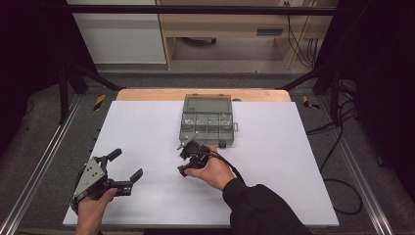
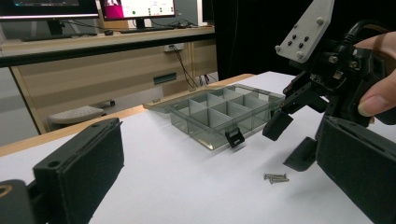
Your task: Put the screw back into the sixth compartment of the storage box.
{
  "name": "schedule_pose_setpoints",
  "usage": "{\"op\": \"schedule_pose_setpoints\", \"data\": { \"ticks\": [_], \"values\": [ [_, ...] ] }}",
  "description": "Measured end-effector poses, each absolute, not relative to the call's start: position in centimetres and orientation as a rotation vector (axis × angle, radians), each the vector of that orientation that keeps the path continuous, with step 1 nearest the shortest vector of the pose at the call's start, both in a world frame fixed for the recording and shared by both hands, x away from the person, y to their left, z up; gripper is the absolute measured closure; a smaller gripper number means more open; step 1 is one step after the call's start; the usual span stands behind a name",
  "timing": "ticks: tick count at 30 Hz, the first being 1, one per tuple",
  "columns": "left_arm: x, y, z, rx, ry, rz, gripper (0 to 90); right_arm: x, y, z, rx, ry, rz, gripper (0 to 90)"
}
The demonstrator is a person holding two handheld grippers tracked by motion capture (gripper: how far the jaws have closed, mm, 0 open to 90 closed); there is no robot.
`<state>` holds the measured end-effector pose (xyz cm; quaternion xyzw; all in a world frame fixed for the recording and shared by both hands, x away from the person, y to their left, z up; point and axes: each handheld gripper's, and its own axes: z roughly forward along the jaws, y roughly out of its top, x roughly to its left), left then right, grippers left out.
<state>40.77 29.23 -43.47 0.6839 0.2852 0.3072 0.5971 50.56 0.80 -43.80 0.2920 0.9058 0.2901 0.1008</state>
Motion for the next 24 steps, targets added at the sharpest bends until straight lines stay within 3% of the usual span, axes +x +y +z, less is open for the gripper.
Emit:
{"op": "schedule_pose_setpoints", "data": {
  "ticks": [10, 24],
  "values": [
    [40.80, 29.23, -43.47, 1.590, 0.659, 0.717, 1.0, 50.90, 0.62, -43.89, 0.932, 2.660, 0.870, 58.0],
    [40.80, 29.18, -43.49, 1.588, 0.661, 0.717, 1.1, 50.60, 0.65, -44.42, 1.004, 2.626, 0.889, 65.3]
  ]
}}
